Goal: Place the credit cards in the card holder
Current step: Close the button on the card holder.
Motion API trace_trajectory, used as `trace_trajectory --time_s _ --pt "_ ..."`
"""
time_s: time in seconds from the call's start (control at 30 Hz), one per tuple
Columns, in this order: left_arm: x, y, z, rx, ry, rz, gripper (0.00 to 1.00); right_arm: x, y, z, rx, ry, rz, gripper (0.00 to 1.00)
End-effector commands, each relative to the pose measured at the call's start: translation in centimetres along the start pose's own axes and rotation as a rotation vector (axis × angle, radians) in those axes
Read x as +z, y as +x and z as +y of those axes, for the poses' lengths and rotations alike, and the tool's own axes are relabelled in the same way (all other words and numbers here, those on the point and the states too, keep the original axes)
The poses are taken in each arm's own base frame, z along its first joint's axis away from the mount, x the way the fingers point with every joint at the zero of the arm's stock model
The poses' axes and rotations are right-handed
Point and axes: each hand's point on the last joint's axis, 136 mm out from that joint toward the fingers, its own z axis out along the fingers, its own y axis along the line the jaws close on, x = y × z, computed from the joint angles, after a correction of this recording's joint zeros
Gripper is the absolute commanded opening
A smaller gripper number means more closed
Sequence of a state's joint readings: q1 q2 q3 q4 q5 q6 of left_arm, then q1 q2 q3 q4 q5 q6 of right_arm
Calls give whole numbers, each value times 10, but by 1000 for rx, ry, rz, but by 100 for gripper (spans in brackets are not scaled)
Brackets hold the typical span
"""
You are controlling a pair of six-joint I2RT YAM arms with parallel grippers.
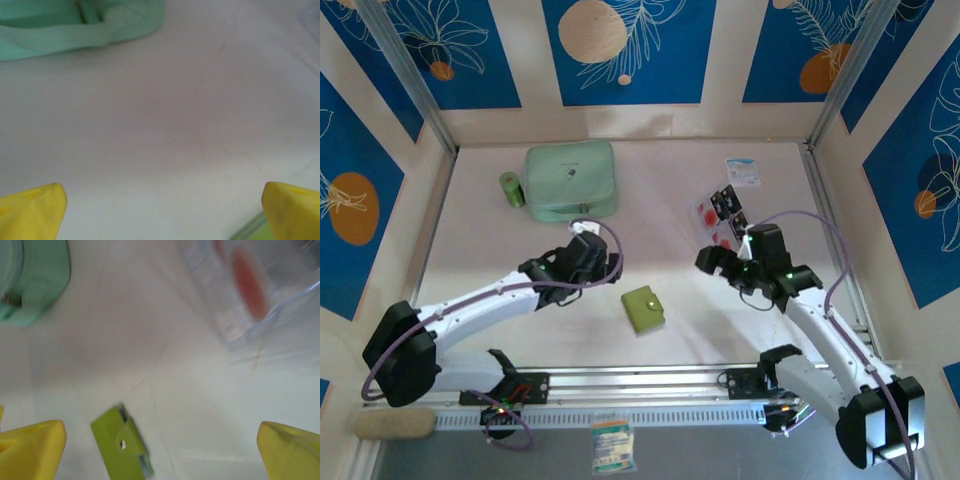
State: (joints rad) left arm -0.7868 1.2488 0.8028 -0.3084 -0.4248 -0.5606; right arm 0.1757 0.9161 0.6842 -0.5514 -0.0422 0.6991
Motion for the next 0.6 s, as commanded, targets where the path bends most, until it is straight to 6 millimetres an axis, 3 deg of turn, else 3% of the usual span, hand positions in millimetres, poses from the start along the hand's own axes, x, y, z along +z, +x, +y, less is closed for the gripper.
trace_trajectory --time_s 0.0,0.23,0.33,0.57 --pt "-7 -17 32 -7 -94 -73 100 -19 -37 -17 53 86 -97 99" --pt "-23 -54 79 -49 -220 -253 100 -46 -107 -80 294 270 -311 99" --pt "-26 -67 96 -24 -274 -266 100 -51 -124 -107 370 360 -369 99" --pt "-24 -89 132 11 -369 -304 100 -47 -142 -160 457 591 -469 99"
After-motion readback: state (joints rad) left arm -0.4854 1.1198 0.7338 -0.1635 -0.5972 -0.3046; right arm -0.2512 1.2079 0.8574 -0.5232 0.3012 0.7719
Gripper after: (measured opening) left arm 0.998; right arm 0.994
